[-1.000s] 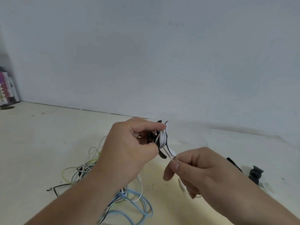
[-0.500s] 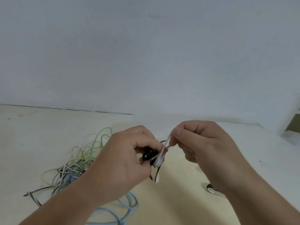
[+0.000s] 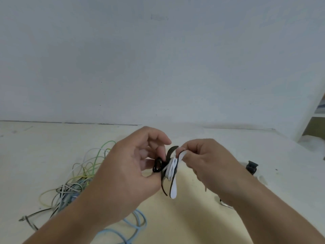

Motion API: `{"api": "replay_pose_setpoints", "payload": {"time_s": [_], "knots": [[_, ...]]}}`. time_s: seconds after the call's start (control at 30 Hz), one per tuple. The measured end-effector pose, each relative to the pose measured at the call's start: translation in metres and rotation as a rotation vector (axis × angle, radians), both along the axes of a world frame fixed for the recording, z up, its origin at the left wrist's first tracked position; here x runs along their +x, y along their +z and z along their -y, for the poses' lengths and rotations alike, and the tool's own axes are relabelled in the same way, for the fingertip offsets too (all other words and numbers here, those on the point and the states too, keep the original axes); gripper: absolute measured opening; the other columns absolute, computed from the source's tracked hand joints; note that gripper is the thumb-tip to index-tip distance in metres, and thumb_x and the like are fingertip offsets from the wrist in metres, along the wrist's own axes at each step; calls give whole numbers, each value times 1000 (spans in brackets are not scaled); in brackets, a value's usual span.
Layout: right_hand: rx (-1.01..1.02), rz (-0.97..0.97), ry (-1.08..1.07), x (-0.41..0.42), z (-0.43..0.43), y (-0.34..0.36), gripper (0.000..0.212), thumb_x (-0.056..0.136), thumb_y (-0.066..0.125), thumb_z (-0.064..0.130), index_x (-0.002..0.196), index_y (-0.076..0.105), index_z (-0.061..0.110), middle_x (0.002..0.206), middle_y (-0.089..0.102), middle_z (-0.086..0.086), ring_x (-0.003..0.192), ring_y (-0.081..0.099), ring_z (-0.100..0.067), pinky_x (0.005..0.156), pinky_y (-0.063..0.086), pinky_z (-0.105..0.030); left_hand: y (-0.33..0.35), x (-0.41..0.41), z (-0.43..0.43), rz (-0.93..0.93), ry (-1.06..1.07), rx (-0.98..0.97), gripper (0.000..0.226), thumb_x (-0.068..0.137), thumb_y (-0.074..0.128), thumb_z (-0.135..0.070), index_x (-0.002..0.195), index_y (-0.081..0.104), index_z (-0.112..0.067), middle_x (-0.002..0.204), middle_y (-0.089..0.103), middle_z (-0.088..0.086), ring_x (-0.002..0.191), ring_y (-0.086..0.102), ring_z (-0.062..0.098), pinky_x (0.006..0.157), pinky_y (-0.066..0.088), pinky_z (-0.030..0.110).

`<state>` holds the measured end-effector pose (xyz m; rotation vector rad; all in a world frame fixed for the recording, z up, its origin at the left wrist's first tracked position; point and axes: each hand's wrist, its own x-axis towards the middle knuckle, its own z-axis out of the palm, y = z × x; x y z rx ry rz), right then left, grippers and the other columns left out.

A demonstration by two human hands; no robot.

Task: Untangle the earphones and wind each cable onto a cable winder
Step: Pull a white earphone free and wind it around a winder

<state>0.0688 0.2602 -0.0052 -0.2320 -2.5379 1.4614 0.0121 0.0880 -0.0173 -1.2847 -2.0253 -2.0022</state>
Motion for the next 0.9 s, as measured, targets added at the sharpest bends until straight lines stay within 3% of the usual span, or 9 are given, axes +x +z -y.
{"api": "replay_pose_setpoints", "payload": {"time_s": [0.07, 0.17, 0.27, 0.4, 0.5, 0.6, 0.77, 0.9], "knots": [[36, 90, 91, 0, 3, -4, 39, 99, 54, 32, 62, 66, 26, 58, 38, 1, 50, 28, -17, 43, 22, -22, 1, 0, 0, 24, -11, 49, 49, 61, 66, 10, 91, 68, -28, 79, 61, 8, 75, 63, 26, 72, 56, 27], [53, 166, 236, 0, 8, -9, 35, 102, 49, 31, 76, 69, 17, 53, 40, 15, 51, 30, -13, 43, 25, -18, 2, -3, 2, 58, 62, 100, 48, 58, 63, 10, 90, 67, -25, 80, 62, 6, 74, 65, 23, 69, 54, 23], [-4, 135, 281, -2, 10, -12, 36, 104, 46, 28, 80, 70, 16, 56, 44, 12, 53, 34, -12, 50, 29, -23, 0, -7, 3, 25, 227, 61, 44, 60, 66, 3, 88, 66, -31, 81, 63, -1, 72, 67, 16, 65, 51, 16], [-20, 116, 372, -2, 8, -12, 31, 104, 48, 23, 87, 72, 14, 62, 43, 2, 56, 33, -15, 54, 28, -27, -3, -13, 5, 51, 361, 52, 50, 69, 69, 17, 87, 66, -29, 82, 66, 0, 71, 69, 15, 63, 51, 15], [36, 131, 426, 0, 9, -10, 27, 103, 51, 24, 90, 73, 15, 53, 43, 13, 51, 34, -10, 52, 30, -22, -4, -14, 6, 53, 409, 16, 46, 71, 73, 14, 87, 68, -29, 81, 70, -1, 69, 72, 16, 62, 51, 13], [69, 109, 423, 1, 9, -9, 26, 102, 53, 26, 90, 74, 17, 52, 41, 13, 51, 34, -11, 51, 31, -23, -5, -13, 5, -14, 466, -62, 45, 70, 75, 9, 86, 70, -32, 79, 70, -5, 69, 71, 11, 60, 48, 9], [107, 43, 349, 3, 7, -4, 28, 98, 58, 33, 80, 73, 18, 58, 35, -2, 57, 32, -20, 53, 27, -29, -5, -12, 6, -180, 571, -183, 47, 67, 74, 6, 85, 68, -37, 87, 66, -17, 80, 69, 3, 67, 47, 8], [143, 1, 303, 6, 10, 3, 30, 97, 60, 32, 74, 73, 17, 49, 33, 8, 47, 30, -12, 47, 27, -21, -5, -11, 6, -339, 557, -288, 48, 64, 73, 8, 86, 70, -36, 90, 64, -20, 87, 65, 1, 72, 47, 6]]}}
